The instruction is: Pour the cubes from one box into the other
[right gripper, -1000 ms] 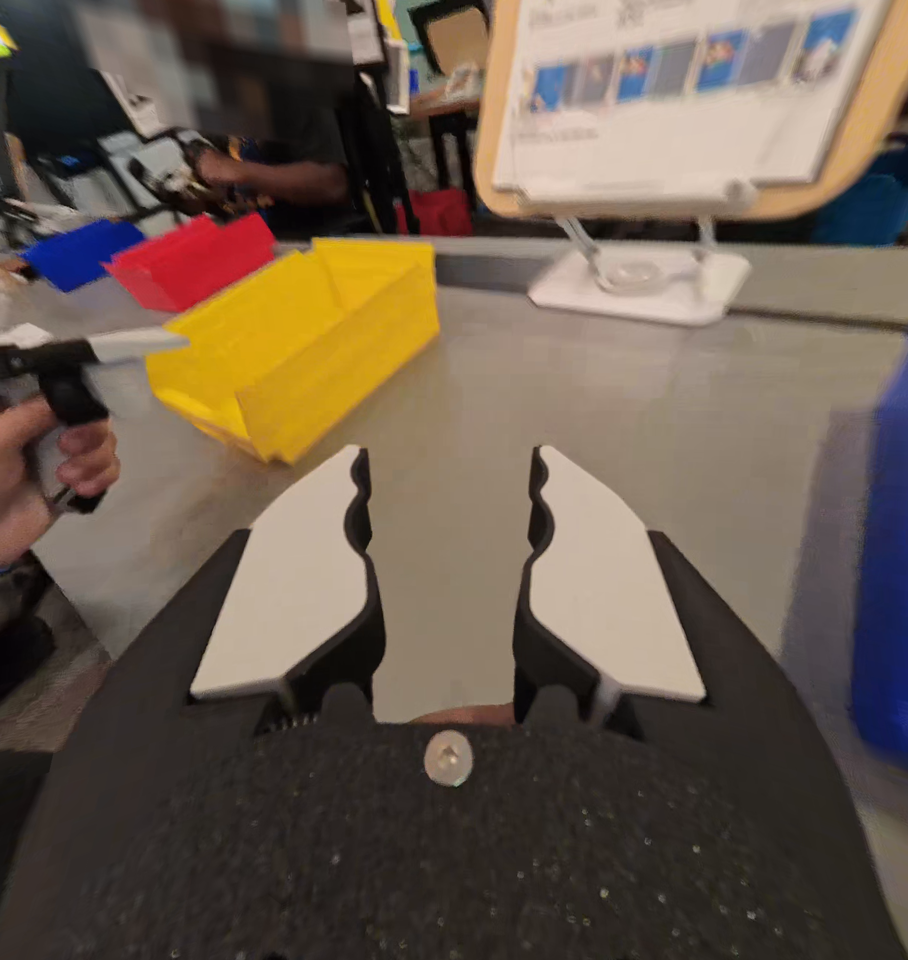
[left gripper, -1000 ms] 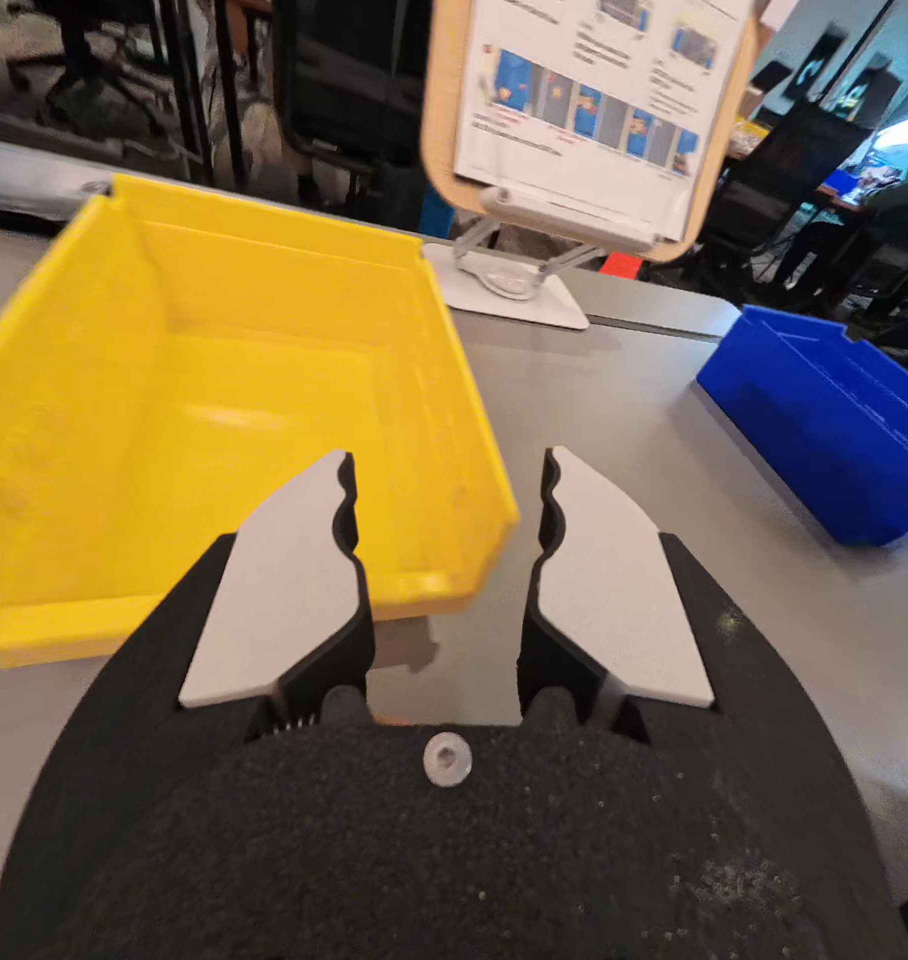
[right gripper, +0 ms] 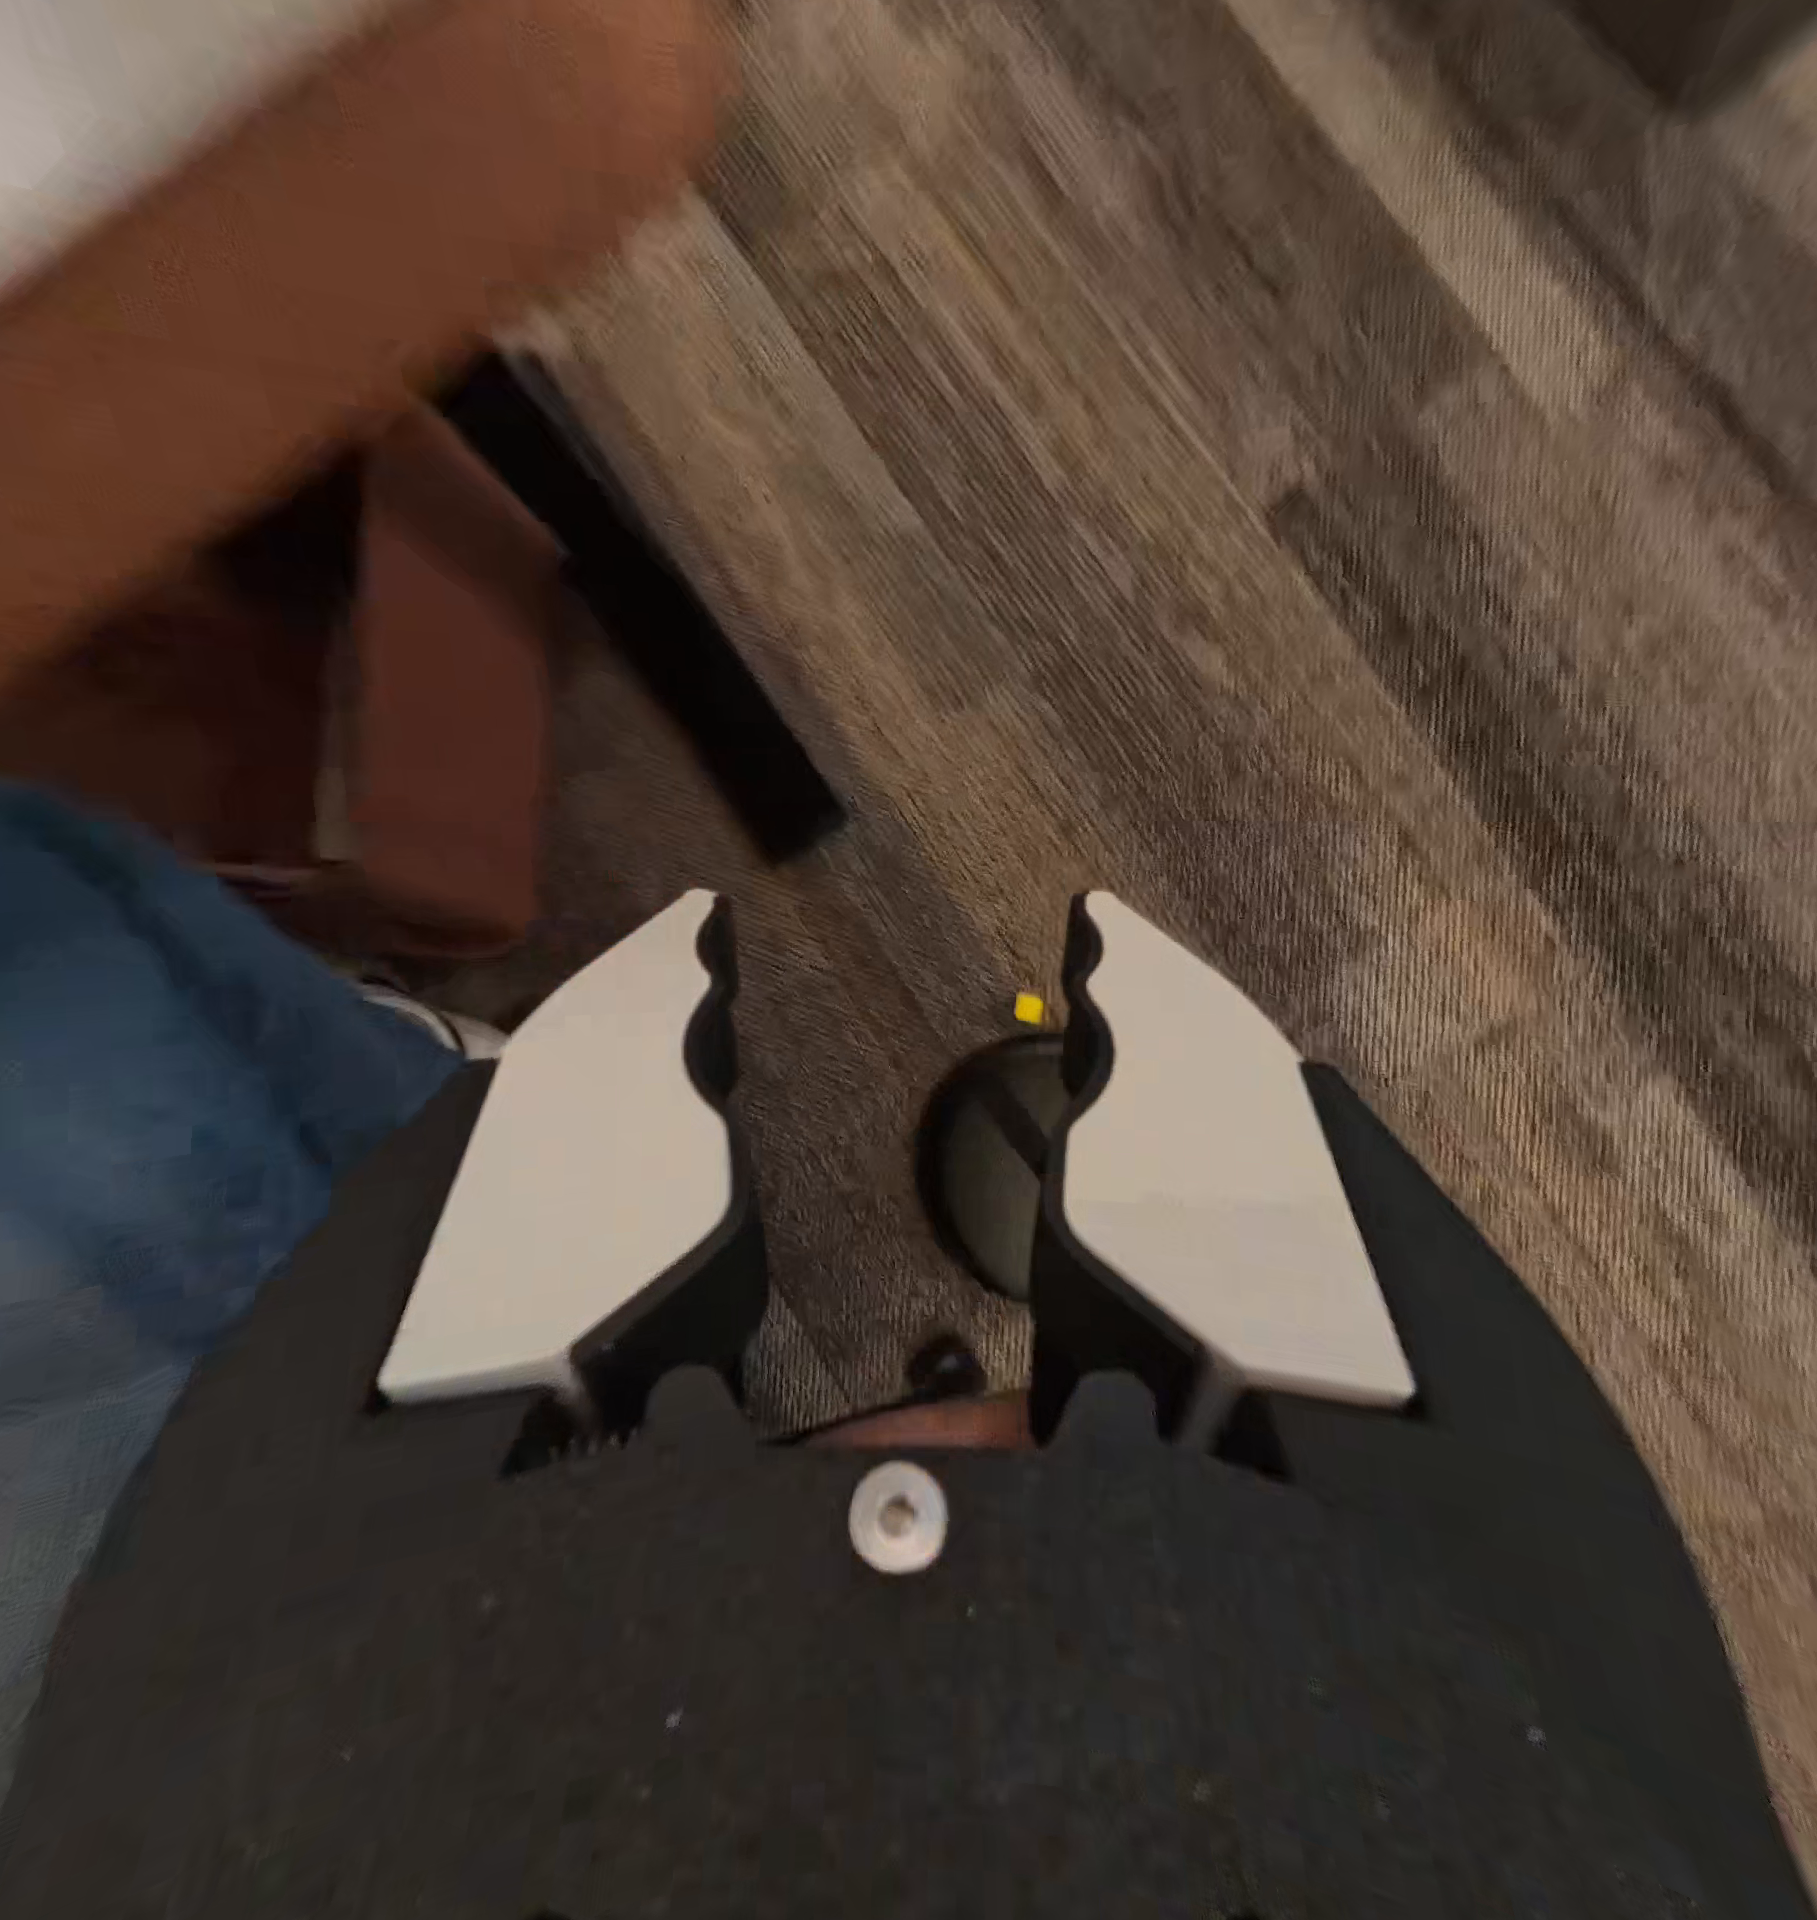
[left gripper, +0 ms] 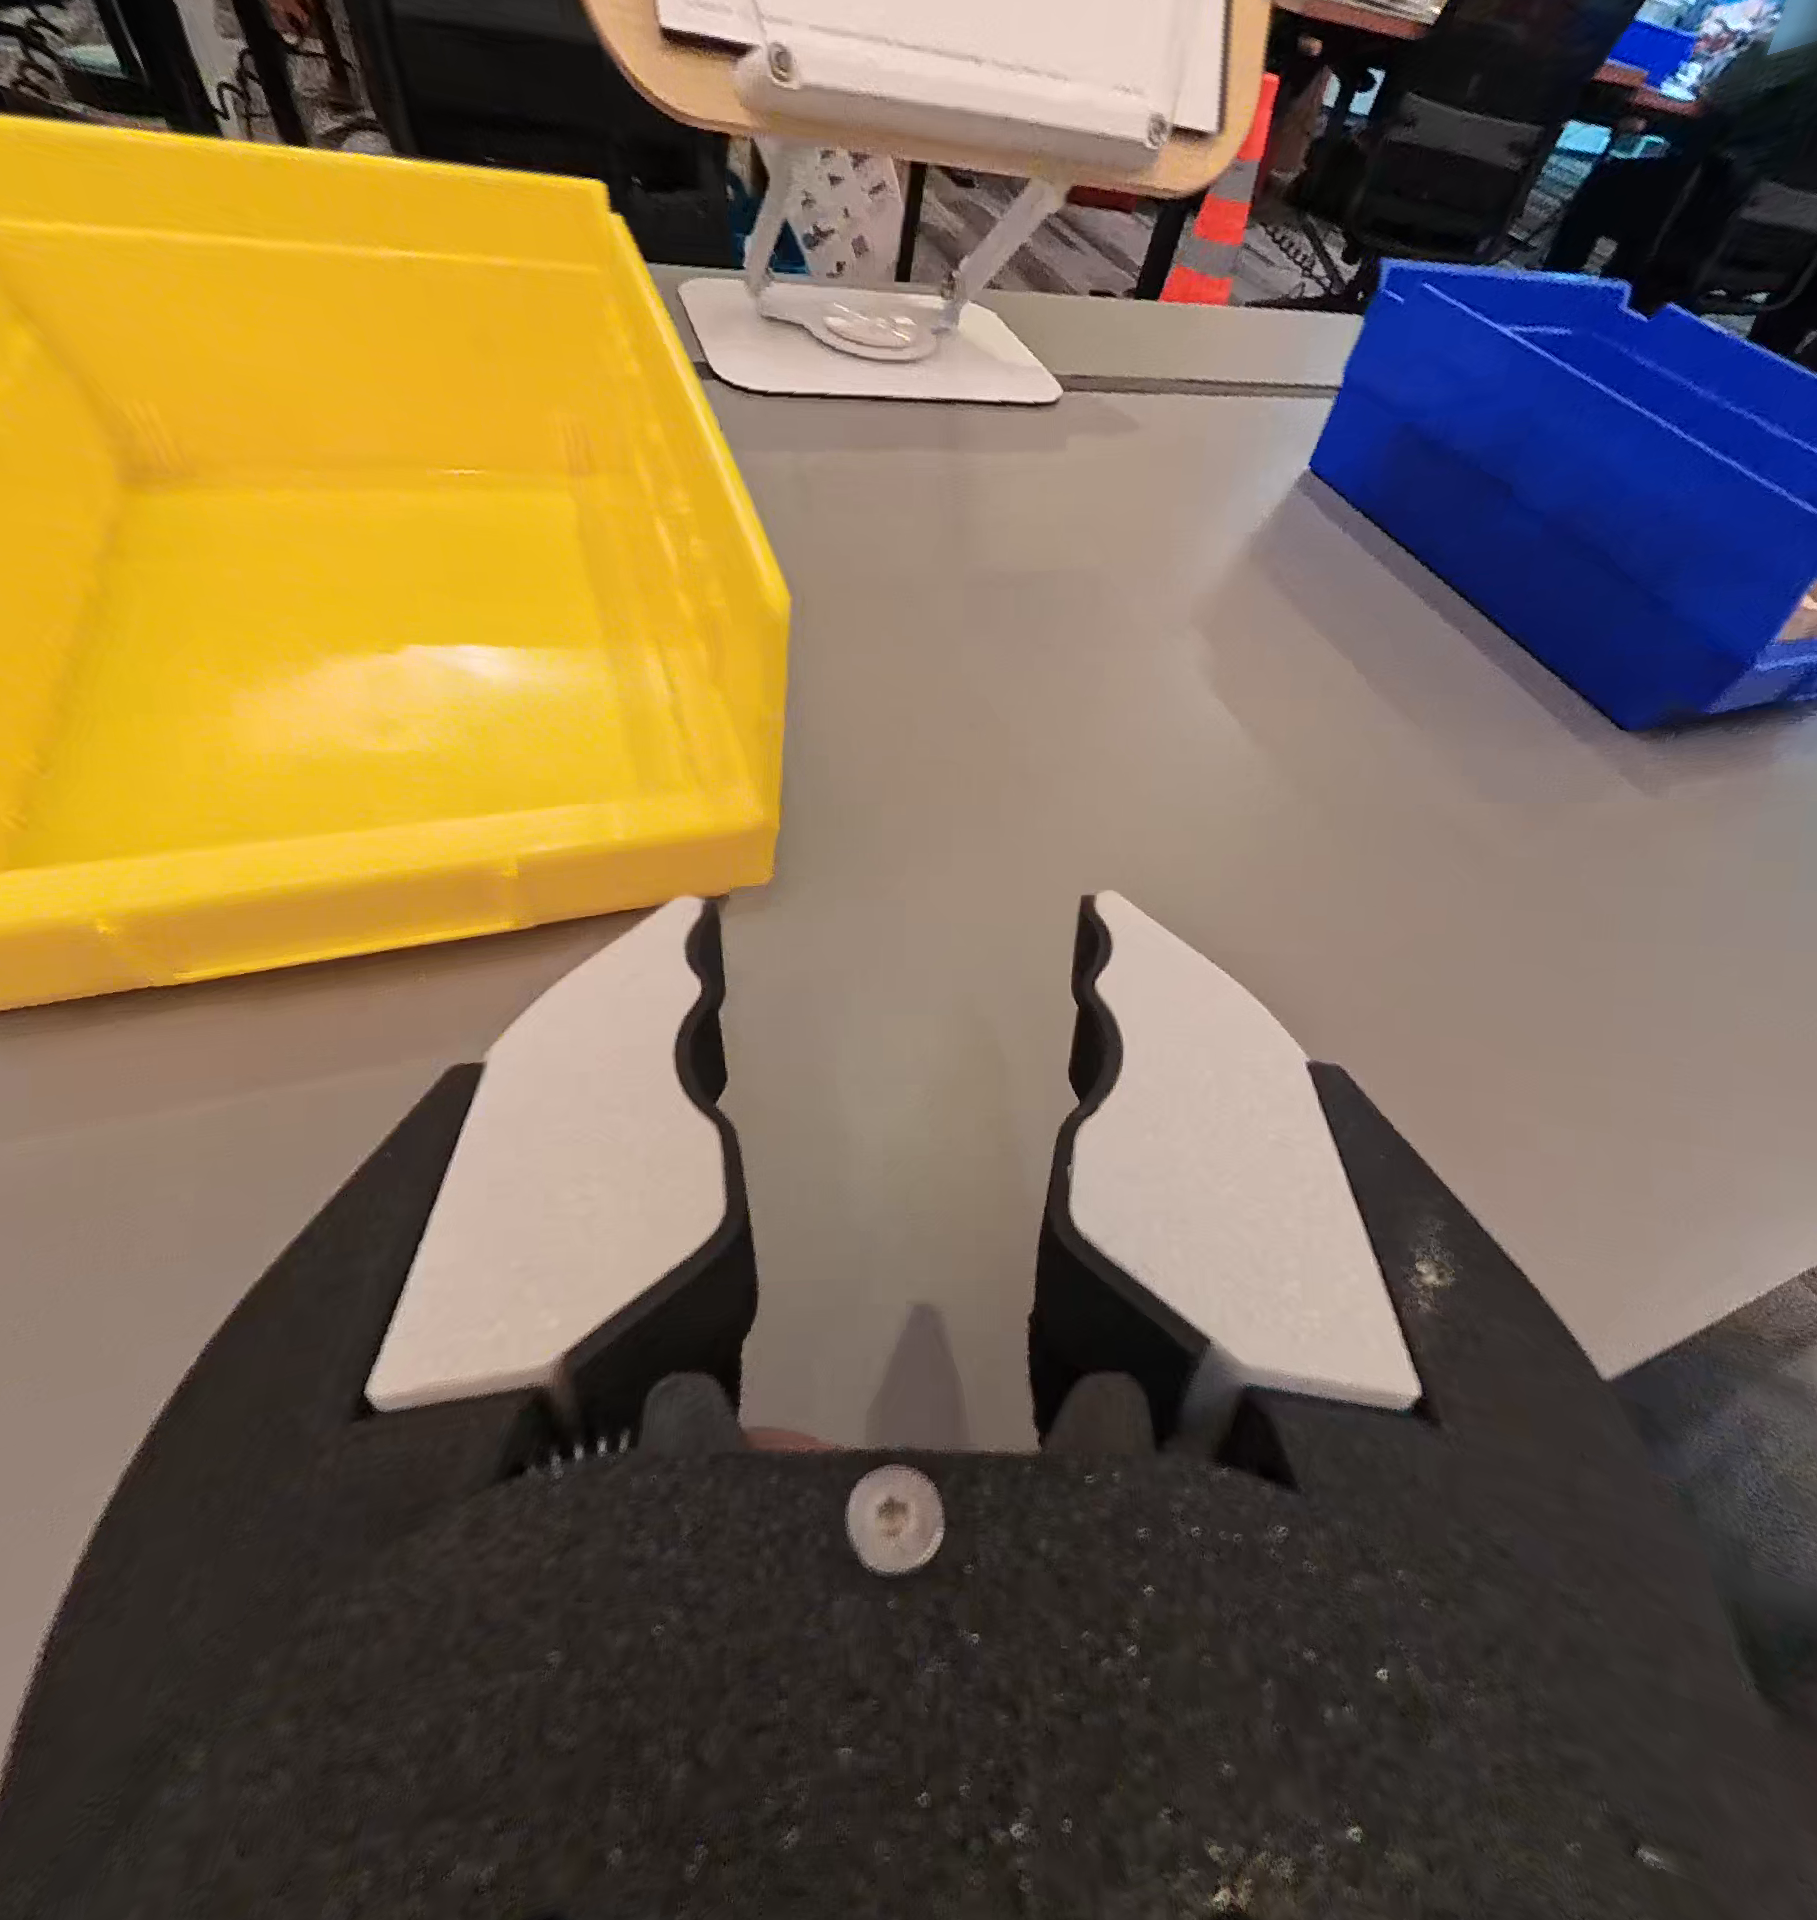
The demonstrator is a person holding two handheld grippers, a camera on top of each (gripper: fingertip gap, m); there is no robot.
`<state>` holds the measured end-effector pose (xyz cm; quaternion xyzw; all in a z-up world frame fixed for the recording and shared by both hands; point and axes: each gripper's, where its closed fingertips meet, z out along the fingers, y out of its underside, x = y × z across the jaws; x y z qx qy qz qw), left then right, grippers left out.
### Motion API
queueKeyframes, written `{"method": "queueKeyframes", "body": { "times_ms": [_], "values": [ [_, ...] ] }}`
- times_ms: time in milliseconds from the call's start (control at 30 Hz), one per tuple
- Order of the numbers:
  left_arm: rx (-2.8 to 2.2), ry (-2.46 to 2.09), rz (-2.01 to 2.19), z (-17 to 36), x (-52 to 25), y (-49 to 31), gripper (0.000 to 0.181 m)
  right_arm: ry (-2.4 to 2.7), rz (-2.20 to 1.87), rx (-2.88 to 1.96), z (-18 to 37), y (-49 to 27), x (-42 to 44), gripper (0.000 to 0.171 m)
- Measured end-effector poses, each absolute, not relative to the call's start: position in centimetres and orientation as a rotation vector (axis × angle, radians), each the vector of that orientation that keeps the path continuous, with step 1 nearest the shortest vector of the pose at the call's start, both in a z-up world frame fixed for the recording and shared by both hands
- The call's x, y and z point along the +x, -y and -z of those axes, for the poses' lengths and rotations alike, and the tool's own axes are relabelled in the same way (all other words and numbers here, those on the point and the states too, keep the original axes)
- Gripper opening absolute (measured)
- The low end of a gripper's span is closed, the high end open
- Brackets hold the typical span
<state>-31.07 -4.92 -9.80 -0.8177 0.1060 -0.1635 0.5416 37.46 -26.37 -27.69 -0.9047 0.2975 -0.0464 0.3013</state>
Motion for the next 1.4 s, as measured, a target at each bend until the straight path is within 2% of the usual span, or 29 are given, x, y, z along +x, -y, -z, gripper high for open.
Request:
{"method": "queueKeyframes", "body": {
  "times_ms": [133,267,367,567,700,867,1167,1233,1267,1400],
  "values": [
    [-1.890,-0.219,0.338,9.4,-32.6,4.0,0.062,-1.043,-0.012,-2.694,40.1,26.8,42.6,0.061],
    [-1.815,-0.152,0.329,8.2,-34.0,3.1,0.057,-1.269,-0.317,-2.910,52.1,28.0,41.5,0.074],
    [-1.787,-0.127,0.313,7.9,-34.8,3.0,0.060,-1.199,-0.250,-3.015,58.1,27.8,42.5,0.063],
    [-1.858,-0.022,0.211,10.0,-37.2,3.6,0.060,-1.231,-0.196,-3.015,70.5,29.2,42.1,0.060],
    [-1.816,0.018,0.077,9.3,-39.3,4.2,0.060,-1.161,-0.178,-2.998,76.8,31.9,39.2,0.057],
    [-1.703,0.030,-0.135,7.0,-41.7,5.0,0.059,-1.211,-0.105,-2.857,81.8,33.1,38.6,0.052],
    [-1.692,0.083,-0.059,5.7,-39.6,3.9,0.057,-1.213,-0.016,-2.919,86.6,33.1,39.3,0.049],
    [-1.699,0.058,-0.060,5.6,-38.7,3.2,0.057,-1.216,0.008,-2.919,87.0,33.2,39.5,0.027],
    [-1.703,0.044,-0.062,5.6,-38.2,2.9,0.057,-1.218,0.005,-2.932,87.2,33.4,39.3,0.022],
    [-1.708,0.005,-0.057,5.5,-36.9,2.0,0.056,-1.180,0.034,-2.907,86.3,33.7,39.5,0.022]
  ]
}}
